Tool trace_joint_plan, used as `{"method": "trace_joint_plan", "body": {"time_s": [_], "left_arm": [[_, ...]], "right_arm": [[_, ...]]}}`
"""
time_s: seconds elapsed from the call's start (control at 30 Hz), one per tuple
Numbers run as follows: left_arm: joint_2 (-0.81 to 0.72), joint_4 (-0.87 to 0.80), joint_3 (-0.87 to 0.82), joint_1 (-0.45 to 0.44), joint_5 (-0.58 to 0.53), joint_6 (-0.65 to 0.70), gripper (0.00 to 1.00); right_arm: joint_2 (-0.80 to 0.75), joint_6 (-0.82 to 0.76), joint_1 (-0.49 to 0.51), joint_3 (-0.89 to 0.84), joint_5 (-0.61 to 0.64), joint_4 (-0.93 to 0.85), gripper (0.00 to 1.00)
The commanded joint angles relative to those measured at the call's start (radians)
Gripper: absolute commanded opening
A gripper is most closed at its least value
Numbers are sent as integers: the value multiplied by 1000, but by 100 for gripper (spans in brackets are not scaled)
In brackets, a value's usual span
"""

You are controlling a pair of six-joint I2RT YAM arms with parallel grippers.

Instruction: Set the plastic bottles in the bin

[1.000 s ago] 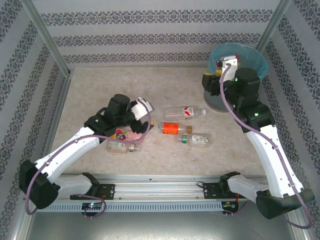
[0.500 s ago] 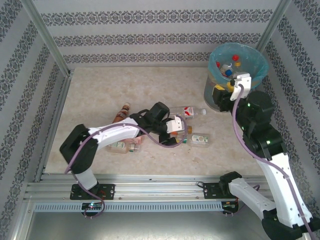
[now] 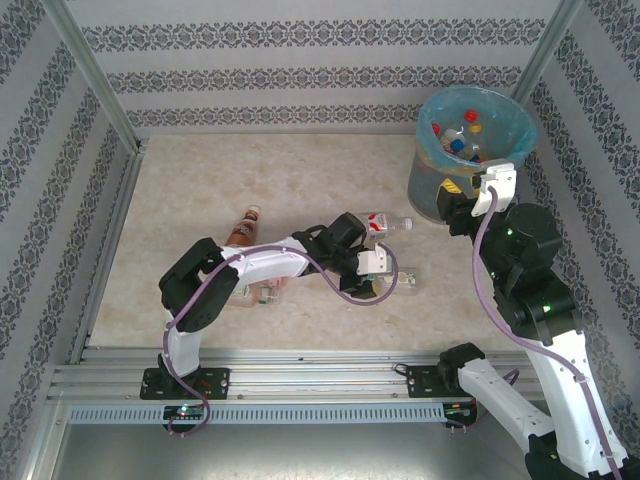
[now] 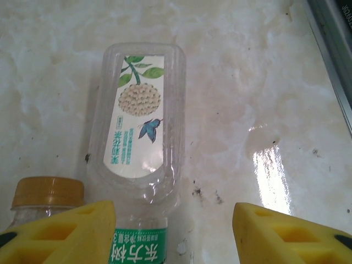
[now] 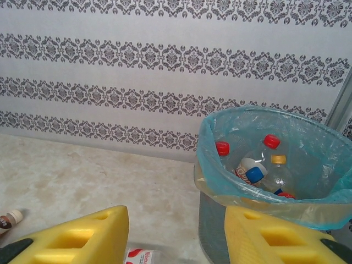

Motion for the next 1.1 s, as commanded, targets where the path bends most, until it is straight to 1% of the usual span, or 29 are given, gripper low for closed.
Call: {"method": "trace_joint_plan", "body": {"time_s": [0.0,0.07,0.2,0.3,0.6,0.7,0.93,1.03,1.07], "left_arm": [[12,72,-37,-13,21,6,58],[23,84,-49,-13,-2,1,58],[36,126,-77,-13,-85,-5,62],[39,146,-92,-12,-115,-1,64],[62,148,-104,-12,-122,-10,63],[62,151,-103,-12,-113,-15,58],[46,100,-79,-10,-91,0,39],[5,91,-96,-9,-80,-2,33],[-15,97,-109,-8,-75,-2,33]], "right_arm": [[10,-14,6,-4,13,8,50],[18,-8,6,0,5,11,50],[33,2,7,7,-10,14,50],[34,8,7,5,-15,19,50],[31,26,6,-3,-18,17,50],[30,26,6,-4,-13,14,50],[28,32,6,4,-12,14,50],[28,35,7,13,-15,14,49],[28,35,8,17,-17,14,49]]}}
